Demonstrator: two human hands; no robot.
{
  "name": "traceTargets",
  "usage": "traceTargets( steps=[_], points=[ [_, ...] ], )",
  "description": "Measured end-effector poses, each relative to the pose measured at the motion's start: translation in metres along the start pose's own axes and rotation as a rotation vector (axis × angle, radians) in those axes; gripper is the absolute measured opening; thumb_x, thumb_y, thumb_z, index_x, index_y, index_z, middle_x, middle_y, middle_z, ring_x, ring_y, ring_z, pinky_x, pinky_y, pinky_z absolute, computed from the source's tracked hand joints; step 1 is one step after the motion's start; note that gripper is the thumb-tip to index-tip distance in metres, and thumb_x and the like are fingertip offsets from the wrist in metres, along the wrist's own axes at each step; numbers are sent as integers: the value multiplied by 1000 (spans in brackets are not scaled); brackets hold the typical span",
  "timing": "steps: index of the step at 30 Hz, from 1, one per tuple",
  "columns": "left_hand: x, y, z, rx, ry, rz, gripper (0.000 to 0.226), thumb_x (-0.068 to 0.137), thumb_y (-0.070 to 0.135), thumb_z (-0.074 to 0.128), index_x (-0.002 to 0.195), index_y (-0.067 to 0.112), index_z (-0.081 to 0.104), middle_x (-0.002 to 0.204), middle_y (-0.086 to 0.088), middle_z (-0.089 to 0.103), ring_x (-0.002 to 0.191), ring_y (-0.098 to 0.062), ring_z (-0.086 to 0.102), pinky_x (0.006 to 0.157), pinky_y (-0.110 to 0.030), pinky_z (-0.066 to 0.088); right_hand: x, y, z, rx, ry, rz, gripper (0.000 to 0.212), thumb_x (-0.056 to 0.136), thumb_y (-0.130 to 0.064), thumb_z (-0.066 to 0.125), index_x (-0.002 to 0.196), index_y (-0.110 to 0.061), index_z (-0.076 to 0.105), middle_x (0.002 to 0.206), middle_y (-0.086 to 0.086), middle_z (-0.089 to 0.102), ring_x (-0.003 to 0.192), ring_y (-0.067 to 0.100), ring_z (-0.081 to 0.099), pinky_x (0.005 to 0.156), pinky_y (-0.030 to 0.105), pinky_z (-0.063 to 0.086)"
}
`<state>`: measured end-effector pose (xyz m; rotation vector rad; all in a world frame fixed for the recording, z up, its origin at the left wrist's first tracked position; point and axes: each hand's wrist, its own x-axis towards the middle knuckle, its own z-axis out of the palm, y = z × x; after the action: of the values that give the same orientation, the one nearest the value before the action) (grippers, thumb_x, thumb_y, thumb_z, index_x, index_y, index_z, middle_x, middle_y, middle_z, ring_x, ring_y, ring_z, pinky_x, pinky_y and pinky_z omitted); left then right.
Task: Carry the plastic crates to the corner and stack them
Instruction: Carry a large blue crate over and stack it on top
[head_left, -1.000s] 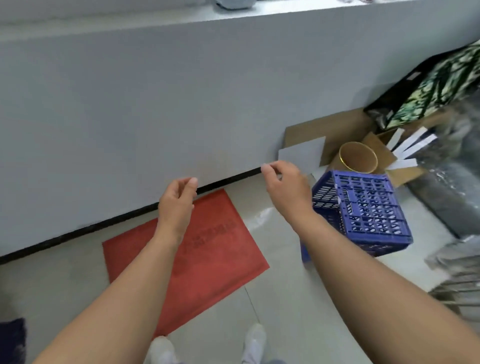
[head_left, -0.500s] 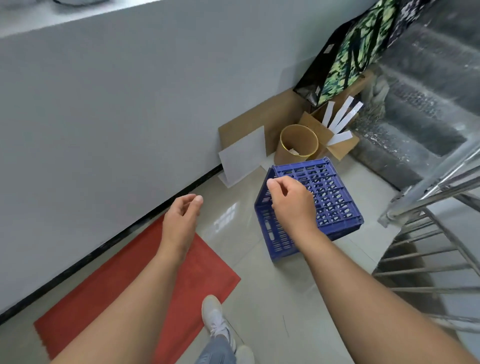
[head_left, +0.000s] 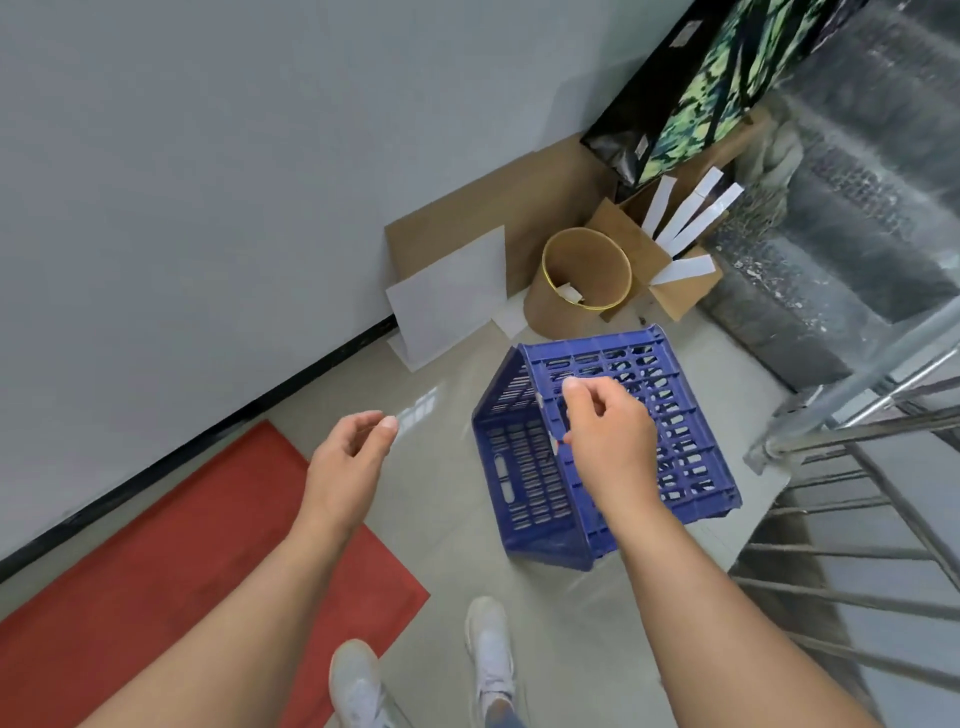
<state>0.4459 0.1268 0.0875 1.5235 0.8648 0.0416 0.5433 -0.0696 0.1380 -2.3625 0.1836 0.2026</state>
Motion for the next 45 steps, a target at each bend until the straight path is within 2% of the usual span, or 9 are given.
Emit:
traceTargets(
  steps=[8, 12, 15, 18, 21, 25, 33, 39, 45],
  points=[
    [59, -57, 55, -24, 20, -114, 26, 94, 32, 55, 115, 18, 61, 103, 6, 63, 101, -16, 63, 83, -31, 50, 60, 66, 41, -44, -35, 72, 28, 92, -46, 43, 75, -26, 55, 74, -7, 59, 81, 24, 66, 72, 42, 53],
    [83, -78, 75, -48, -8, -146, 33, 96, 36, 52, 126, 23, 56, 123, -2, 62, 109, -16, 61, 87, -31, 50, 80, 89, 57, -109, -33, 95, 33, 93, -48, 42, 82, -22, 59, 84, -3, 63, 84, 24, 64, 71, 39, 50],
    [100, -94, 88, -69, -57, -198, 47, 97, 43, 45, 141, 26, 45, 137, 1, 54, 120, -16, 55, 102, -38, 45, 87, 109, 69, -311, -103, 195, 46, 92, -57, 35, 111, -23, 59, 113, 5, 60, 96, 25, 55, 80, 40, 45],
    [113, -113, 98, -53, -95, -241, 54, 97, 51, 38, 146, 28, 38, 142, 4, 50, 124, -14, 51, 108, -42, 40, 85, 128, 83, -477, -242, 267, 66, 90, -67, 27, 139, -26, 41, 131, 11, 53, 118, 33, 50, 92, 46, 43],
    [121, -133, 104, -51, -109, -271, 56, 98, 53, 33, 147, 26, 36, 142, 4, 50, 123, -13, 50, 108, -40, 39, 79, 138, 100, -480, -301, 269, 71, 91, -65, 27, 147, -21, 26, 138, 12, 50, 124, 34, 48, 92, 46, 42],
    [133, -161, 106, -40, -115, -295, 57, 98, 53, 31, 147, 25, 37, 141, 4, 50, 123, -12, 50, 107, -39, 39, 77, 145, 121, -469, -184, 231, 69, 94, -56, 34, 147, -14, 22, 141, 13, 48, 126, 33, 48, 92, 43, 41],
    [150, -196, 95, -11, -84, -313, 55, 97, 54, 33, 144, 26, 40, 140, 4, 51, 121, -12, 51, 106, -39, 40, 83, 151, 124, -546, -110, 161, 49, 97, -49, 35, 127, -10, 39, 117, 14, 61, 105, 36, 58, 69, 38, 36],
    [159, -208, 84, 15, -42, -332, 59, 97, 53, 36, 148, 23, 36, 145, 1, 49, 126, -15, 49, 108, -43, 39, 97, 145, 105, -526, -92, 165, 38, 99, -33, 42, 128, -8, 40, 109, 16, 64, 92, 37, 55, 68, 37, 35],
    [161, -228, 87, 23, -20, -370, 57, 98, 50, 37, 145, 19, 39, 144, -2, 48, 124, -17, 49, 108, -45, 39, 117, 138, 82, -385, -60, 124, 5, 94, -17, 42, 94, -13, 45, 72, 4, 48, 67, 32, 43, 59, 37, 36]
  ],
)
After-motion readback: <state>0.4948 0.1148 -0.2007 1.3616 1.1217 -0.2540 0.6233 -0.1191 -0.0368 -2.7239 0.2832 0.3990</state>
